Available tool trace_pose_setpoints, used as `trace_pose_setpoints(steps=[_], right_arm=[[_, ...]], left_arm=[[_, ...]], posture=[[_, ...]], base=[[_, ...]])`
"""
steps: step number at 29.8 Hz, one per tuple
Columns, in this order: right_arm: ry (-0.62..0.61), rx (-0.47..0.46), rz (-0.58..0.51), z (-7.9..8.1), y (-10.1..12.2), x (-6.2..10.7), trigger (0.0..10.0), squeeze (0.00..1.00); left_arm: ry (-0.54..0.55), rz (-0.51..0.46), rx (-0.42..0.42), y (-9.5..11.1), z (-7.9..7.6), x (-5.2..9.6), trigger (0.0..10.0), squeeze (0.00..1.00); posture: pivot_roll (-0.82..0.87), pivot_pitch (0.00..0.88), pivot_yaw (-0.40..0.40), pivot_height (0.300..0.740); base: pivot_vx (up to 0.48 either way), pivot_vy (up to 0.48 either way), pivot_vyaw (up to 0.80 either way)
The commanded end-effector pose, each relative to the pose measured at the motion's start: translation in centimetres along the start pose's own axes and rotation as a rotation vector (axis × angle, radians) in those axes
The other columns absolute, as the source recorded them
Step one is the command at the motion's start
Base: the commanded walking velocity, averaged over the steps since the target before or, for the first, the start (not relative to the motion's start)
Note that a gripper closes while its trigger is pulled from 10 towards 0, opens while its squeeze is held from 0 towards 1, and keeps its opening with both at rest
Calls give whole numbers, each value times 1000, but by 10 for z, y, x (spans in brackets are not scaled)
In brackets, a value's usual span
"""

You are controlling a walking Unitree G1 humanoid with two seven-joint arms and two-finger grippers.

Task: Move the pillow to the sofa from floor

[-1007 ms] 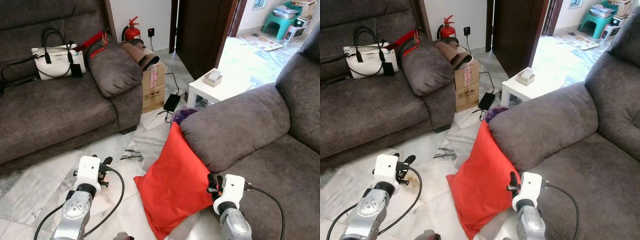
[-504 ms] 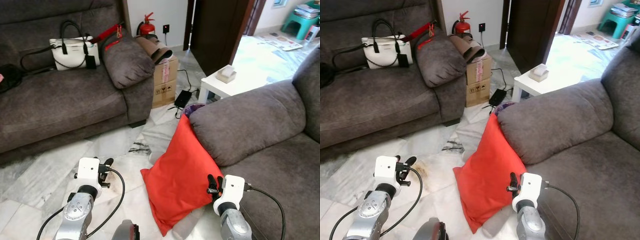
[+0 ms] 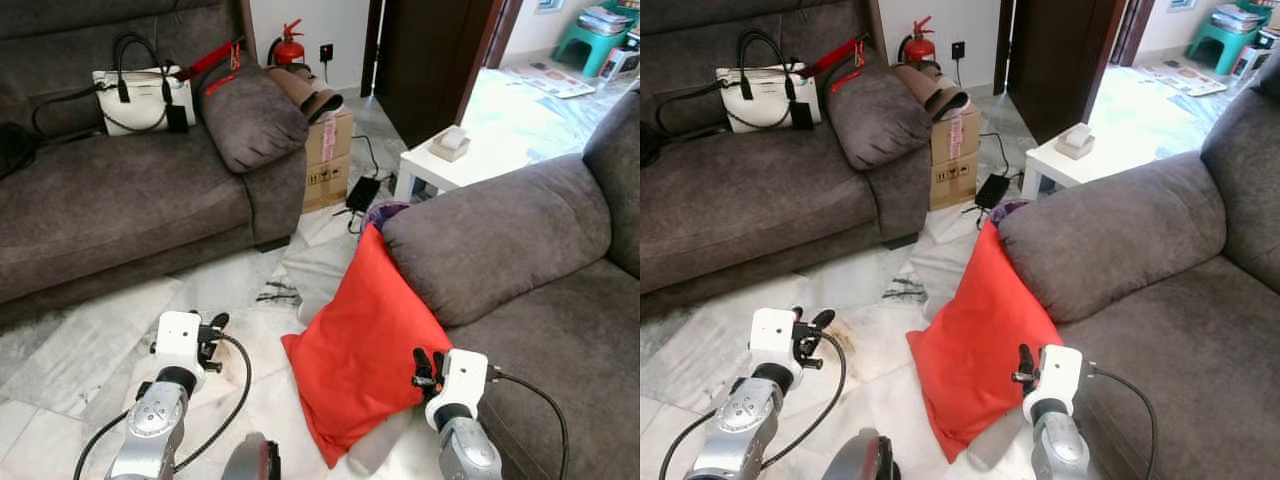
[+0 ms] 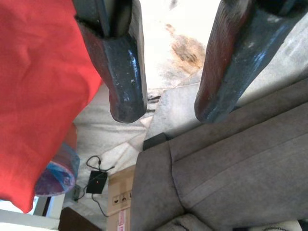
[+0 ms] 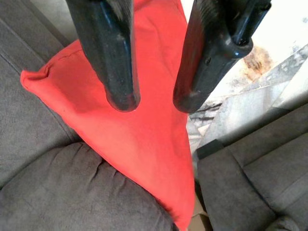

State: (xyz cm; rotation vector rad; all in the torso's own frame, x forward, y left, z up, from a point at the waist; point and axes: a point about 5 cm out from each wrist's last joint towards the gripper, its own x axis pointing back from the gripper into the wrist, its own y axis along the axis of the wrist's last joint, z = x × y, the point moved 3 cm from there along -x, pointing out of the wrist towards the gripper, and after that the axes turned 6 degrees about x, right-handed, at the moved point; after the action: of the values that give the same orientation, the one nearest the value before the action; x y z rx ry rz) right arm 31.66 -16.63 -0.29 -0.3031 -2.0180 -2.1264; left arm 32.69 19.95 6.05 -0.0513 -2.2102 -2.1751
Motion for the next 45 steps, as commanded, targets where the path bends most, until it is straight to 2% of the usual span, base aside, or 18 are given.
trace_pose_setpoints(steps=[1, 4, 5, 11, 13, 14, 19, 23, 25, 31, 45], right_arm=[[-5, -3, 8, 0, -3, 2, 10000, 0], [-5, -3, 8, 0, -3, 2, 10000, 0], [-5, -3, 8, 0, -3, 2, 10000, 0], [0, -6, 6, 2, -3, 1, 10000, 0], [1, -8, 5, 3, -3, 1, 10000, 0], [1, -9, 4, 3, -3, 1, 10000, 0], [1, -9, 1, 3, -2, 1, 10000, 0], [1, -10, 4, 3, -2, 1, 10000, 0], [2, -12, 3, 3, -2, 1, 10000, 0], [6, -17, 0, 5, -2, 0, 10000, 0], [6, -26, 10, 5, -3, 0, 10000, 0]], left_arm=[[8, 22, -12, -3, 4, 2, 10000, 0], [12, 21, -33, -4, 4, 2, 10000, 0], [-3, 16, -15, -4, 3, 3, 10000, 0], [-21, 80, -22, -19, 0, 10, 10000, 0], [-5, 124, -30, -31, 5, 15, 10000, 0], [17, 178, -47, -45, 11, 22, 10000, 0], [44, 251, -53, -64, 19, 34, 10000, 0], [66, 359, -69, -88, 25, 49, 10000, 0], [78, 383, -71, -94, 28, 55, 10000, 0], [78, 370, -65, -94, 28, 57, 10000, 0], [62, 335, -60, -87, 23, 46, 10000, 0]], posture=[[63, 149, 43, 636], [63, 150, 42, 636], [64, 149, 42, 636], [66, 149, 43, 636], [66, 148, 44, 636], [63, 149, 44, 636], [64, 149, 44, 636], [66, 147, 44, 636], [62, 148, 43, 636], [68, 149, 42, 636], [68, 142, 41, 636]], base=[[0, 0, 0], [0, 0, 0], [0, 0, 0], [0, 0, 0], [0, 0, 0], [0, 0, 0], [0, 0, 0], [0, 0, 0], [0, 0, 0], [134, 0, 0], [306, 0, 0]])
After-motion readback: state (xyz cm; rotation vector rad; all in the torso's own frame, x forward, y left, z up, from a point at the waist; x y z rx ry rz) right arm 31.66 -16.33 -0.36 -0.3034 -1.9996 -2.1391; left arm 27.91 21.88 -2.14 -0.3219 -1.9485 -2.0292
